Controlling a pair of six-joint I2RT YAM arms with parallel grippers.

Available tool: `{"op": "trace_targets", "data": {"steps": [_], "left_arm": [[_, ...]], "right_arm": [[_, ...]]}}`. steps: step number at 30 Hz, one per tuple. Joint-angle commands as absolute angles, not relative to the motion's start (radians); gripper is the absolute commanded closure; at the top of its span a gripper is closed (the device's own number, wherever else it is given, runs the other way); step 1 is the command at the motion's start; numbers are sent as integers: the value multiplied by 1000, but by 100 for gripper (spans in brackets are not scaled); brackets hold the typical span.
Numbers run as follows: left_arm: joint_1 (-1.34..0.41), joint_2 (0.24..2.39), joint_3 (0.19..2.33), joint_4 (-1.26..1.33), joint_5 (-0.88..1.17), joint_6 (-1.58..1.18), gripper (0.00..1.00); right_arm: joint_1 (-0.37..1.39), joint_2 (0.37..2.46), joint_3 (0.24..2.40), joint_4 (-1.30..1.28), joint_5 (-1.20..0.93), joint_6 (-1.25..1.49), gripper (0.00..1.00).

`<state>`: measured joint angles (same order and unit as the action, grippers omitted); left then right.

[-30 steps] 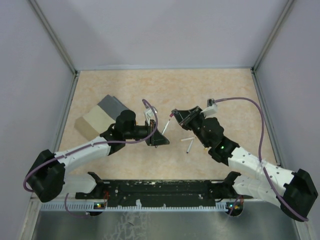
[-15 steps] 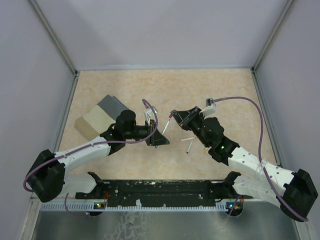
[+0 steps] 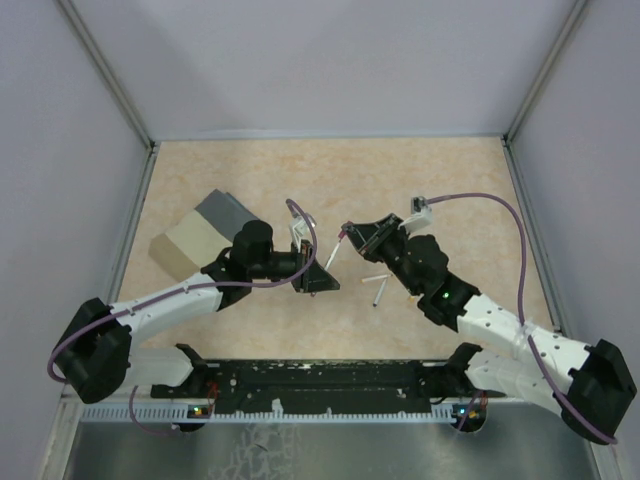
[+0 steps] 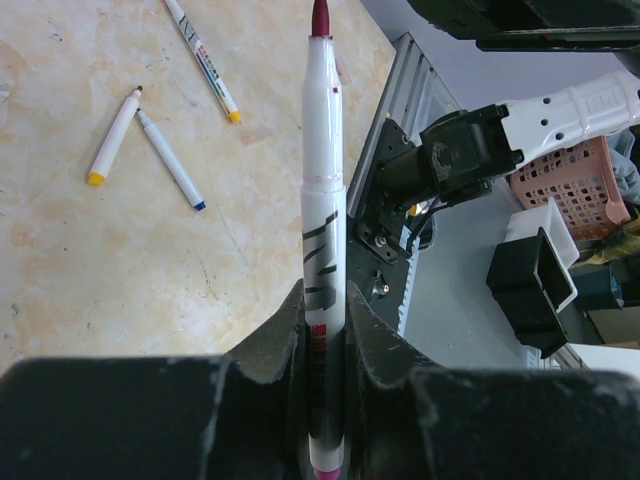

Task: Insert the pens into the pen caps
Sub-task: Insert the pen cap onto the pen.

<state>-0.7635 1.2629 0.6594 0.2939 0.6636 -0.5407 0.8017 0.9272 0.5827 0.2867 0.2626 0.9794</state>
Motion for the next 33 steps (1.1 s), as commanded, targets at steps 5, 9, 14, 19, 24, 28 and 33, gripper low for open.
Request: {"op": "trace_targets", "data": {"steps": [5, 9, 14, 19, 24, 28, 33], "left_arm": [[-770, 1269, 692, 330, 674, -524, 100], [-770, 1270, 692, 330, 675, -523, 100], [-770, 1270, 692, 330, 675, -524, 100], [-770, 1270, 690, 330, 676, -524, 100], [-770, 1268, 690, 330, 674, -523, 100], [-771, 1268, 690, 330, 673, -523, 100], [-772, 1268, 688, 330, 674, -523, 100]], "right_arm": [[792, 891, 586, 307, 265, 951, 100], [792, 891, 586, 309, 256, 945, 100], [791, 891, 584, 305, 255, 938, 100], [792, 893, 577, 303, 260, 936, 100], [791, 894, 572, 293, 265, 926, 100], [792, 896, 570, 288, 265, 925, 100], [791, 900, 568, 297, 247, 924, 100]]}}
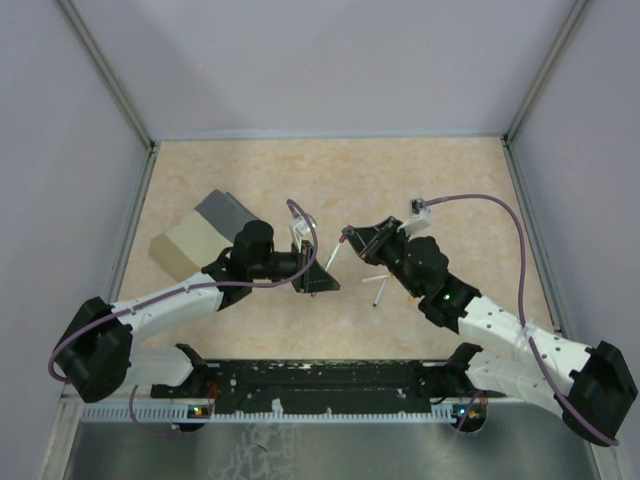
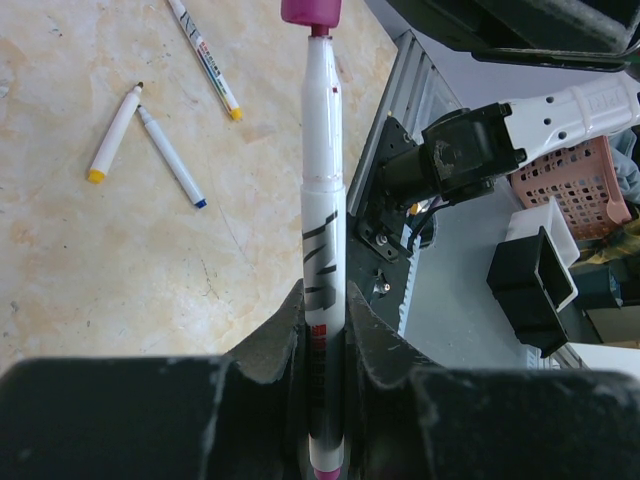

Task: Insert the pens into the pen caps
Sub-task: Insert the pen cap onto the pen.

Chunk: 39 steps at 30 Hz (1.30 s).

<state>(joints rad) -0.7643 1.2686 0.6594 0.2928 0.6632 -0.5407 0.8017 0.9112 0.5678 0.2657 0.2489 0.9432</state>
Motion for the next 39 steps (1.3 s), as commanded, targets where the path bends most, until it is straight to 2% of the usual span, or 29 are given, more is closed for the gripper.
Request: {"op": "trace_targets", "data": {"steps": [1, 24, 36, 37, 39], "left_arm": [[-772, 1268, 689, 330, 673, -524, 100], [-772, 1270, 693, 347, 652, -538, 100], [-773, 1272, 716, 373, 604, -548, 100], [-773, 1272, 718, 373, 601, -548, 100], [-773, 1272, 722, 373, 599, -546, 100]], "right_arm": [[792, 902, 568, 300, 241, 924, 100], [792, 910, 499, 373, 67, 918, 100], [826, 992, 428, 549, -92, 1000, 100], [827, 992, 426, 555, -95, 1000, 99], [827, 980, 427, 543, -85, 997, 91]]}}
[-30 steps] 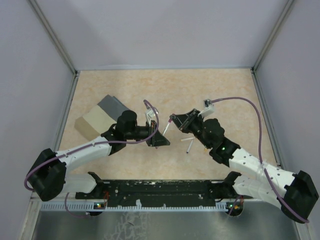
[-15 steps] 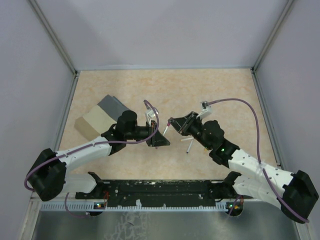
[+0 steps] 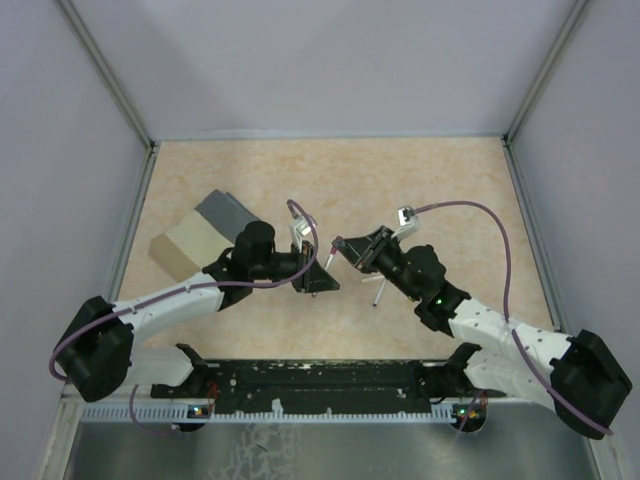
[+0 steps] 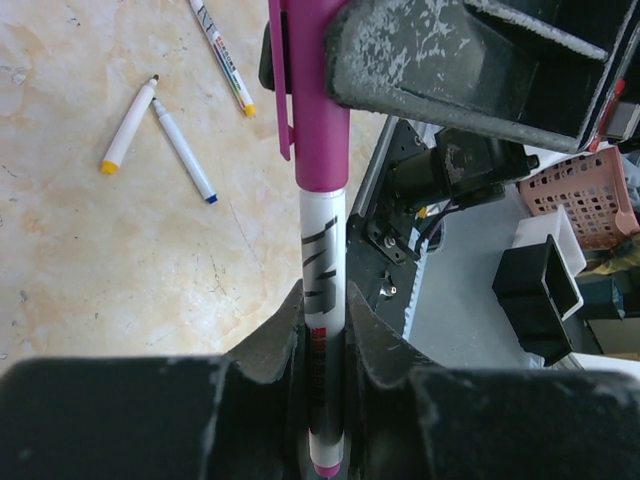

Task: Insert the pens into the pen caps
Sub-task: Insert the pen cap onto the pen.

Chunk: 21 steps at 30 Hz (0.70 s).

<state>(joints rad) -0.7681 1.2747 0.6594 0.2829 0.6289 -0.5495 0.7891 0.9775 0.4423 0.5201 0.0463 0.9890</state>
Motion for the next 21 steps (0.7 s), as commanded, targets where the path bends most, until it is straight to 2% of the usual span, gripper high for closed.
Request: {"op": "trace_targets", "data": {"steps": [1, 3, 6, 9, 16, 21], "left_arm": [[-773, 1271, 721, 371, 598, -545, 100], [-773, 1267, 720, 366, 596, -542, 100], [-773, 1260, 717, 358, 590, -537, 100], [-773, 1254, 716, 352, 585, -533, 100], [-773, 1251, 713, 348, 586, -531, 100], [-773, 1253, 712, 347, 597, -529, 100]], "right_arm": [[827, 968, 430, 524, -73, 992, 86], [827, 938, 438, 480, -38, 979, 77], [826, 886, 455, 384, 35, 959, 57], [826, 835, 468, 295, 106, 938, 49], [821, 745, 519, 127, 249, 893, 46], [810, 735, 575, 115, 321, 863, 46]]}}
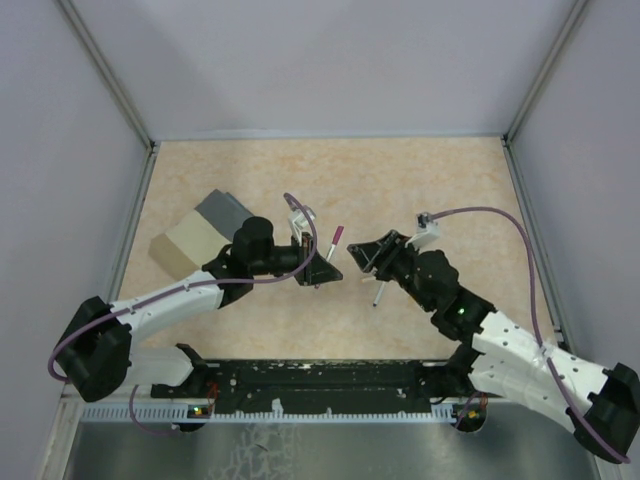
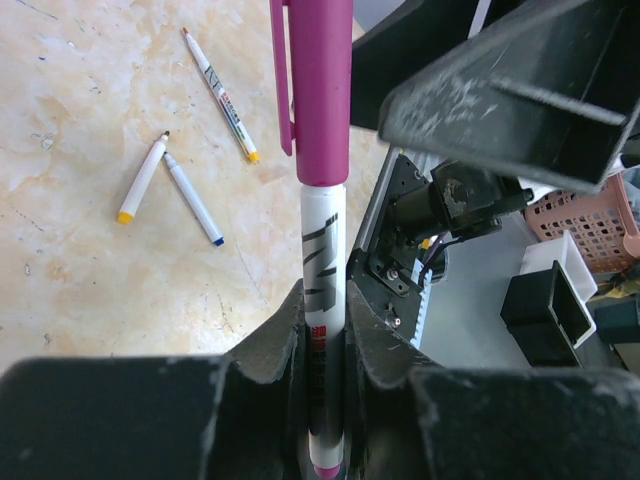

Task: Insert the pens into the pen caps
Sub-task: Insert the pen cap onto the pen, then press the pen cap onto the pen.

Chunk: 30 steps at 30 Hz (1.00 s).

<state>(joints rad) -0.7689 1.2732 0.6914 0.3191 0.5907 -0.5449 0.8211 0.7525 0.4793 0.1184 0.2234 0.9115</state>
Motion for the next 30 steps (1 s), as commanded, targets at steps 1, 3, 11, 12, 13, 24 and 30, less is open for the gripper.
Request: {"op": "trace_targets", "data": {"steps": [1, 3, 11, 12, 13, 24, 30], "left_arm": [[-773, 1252, 711, 347, 599, -530, 100], [-773, 1251, 708, 347, 599, -532, 100], [-773, 1241, 698, 347, 606, -536, 100], [-773, 1241, 698, 347, 607, -536, 100], [-773, 1240, 697, 345, 607, -534, 100], [-773, 1246, 693, 348, 617, -538, 100], [-772, 1248, 689, 348, 615, -537, 100]], "right_arm": [[806, 740, 586, 126, 320, 854, 45], [801, 752, 604, 163, 312, 839, 46], [771, 887, 723, 144, 229, 832, 49], [769, 904, 734, 141, 212, 833, 49], [767, 920, 746, 139, 198, 832, 49], [765, 998, 769, 204, 62, 819, 61], [765, 1009, 750, 220, 60, 810, 79]]}}
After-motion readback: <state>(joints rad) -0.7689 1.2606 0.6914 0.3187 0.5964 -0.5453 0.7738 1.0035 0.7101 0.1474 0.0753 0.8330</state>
